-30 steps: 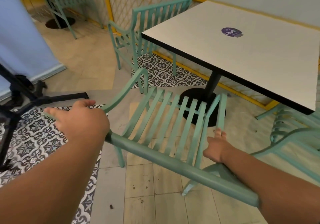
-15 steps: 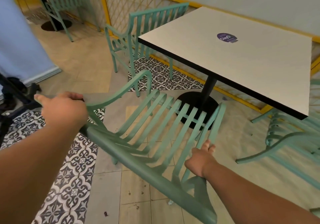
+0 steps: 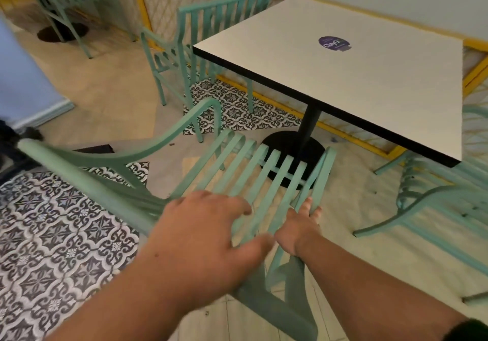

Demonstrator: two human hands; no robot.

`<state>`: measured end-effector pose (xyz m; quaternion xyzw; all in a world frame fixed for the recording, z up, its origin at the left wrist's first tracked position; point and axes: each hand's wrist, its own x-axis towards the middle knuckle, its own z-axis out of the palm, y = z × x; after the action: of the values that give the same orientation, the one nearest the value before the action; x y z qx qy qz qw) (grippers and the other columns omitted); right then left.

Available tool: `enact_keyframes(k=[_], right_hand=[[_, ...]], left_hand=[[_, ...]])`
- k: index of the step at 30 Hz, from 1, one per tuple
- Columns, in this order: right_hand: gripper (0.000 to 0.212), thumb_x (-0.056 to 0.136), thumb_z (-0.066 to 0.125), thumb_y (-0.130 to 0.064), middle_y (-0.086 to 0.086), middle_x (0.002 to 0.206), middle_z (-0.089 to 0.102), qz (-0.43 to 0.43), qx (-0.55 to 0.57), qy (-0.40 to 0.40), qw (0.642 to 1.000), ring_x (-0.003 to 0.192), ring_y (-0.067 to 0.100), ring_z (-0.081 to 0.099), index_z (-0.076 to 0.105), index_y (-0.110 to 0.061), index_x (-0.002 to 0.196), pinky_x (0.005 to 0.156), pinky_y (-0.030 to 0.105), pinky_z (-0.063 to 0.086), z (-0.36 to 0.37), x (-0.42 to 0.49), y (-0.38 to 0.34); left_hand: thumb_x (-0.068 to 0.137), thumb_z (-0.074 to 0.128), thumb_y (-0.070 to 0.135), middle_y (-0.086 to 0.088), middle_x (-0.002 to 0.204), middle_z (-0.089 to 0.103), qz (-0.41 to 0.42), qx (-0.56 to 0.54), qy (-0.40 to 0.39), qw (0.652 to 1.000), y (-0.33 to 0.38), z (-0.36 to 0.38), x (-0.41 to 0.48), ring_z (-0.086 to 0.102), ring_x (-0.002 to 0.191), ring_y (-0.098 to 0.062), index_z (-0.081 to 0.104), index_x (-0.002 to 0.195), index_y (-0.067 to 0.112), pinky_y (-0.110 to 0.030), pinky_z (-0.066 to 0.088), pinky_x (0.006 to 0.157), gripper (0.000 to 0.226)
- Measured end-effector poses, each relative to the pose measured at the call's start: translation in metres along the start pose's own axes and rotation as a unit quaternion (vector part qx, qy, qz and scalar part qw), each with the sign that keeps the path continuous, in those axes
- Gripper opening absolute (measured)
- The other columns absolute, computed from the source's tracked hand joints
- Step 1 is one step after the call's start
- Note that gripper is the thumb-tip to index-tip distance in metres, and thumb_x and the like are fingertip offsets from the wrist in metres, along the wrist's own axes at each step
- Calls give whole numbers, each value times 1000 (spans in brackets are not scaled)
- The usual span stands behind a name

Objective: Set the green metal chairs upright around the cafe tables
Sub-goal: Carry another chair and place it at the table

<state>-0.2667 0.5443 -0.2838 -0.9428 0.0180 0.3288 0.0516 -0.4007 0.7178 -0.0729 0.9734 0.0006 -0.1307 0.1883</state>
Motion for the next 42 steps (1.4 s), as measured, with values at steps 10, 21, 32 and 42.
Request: enact_keyframes(k=[10, 21, 32, 42], right_hand=[[87, 93, 50, -57, 15, 166, -31, -30, 33, -7, 999, 151, 46, -27, 18, -19, 164, 127, 57, 5, -4, 2, 8], [55, 106, 25, -43, 14, 151, 48, -176, -223, 26, 958, 153, 39, 15, 67, -22, 134, 127, 53, 1, -27, 47, 49], [43, 103, 35, -34, 10, 117, 60, -187, -257, 15, 948, 128, 41, 41, 75, -21, 114, 122, 64, 1, -14, 31, 75], [53, 95, 31, -46, 8, 123, 66, -172, -240, -8, 955, 131, 34, 41, 79, -23, 97, 125, 59, -3, -10, 30, 96]], left_hand=[[71, 30, 66, -3, 55, 45, 29, 184, -37, 982, -4, 41, 9, 48, 56, -20, 52, 67, 10, -31, 46, 58, 60], [61, 11, 63, -7, 57, 46, 56, 244, -2, 968, -7, 47, 9, 48, 55, -16, 54, 73, 11, -29, 31, 48, 69], [59, 11, 63, -8, 56, 43, 59, 247, -12, 967, 2, 49, 0, 42, 53, -17, 50, 67, 8, -30, 34, 51, 68], [67, 34, 59, -7, 56, 43, 48, 239, -57, 968, 21, 57, -5, 40, 53, -19, 51, 73, 7, -30, 32, 52, 55]])
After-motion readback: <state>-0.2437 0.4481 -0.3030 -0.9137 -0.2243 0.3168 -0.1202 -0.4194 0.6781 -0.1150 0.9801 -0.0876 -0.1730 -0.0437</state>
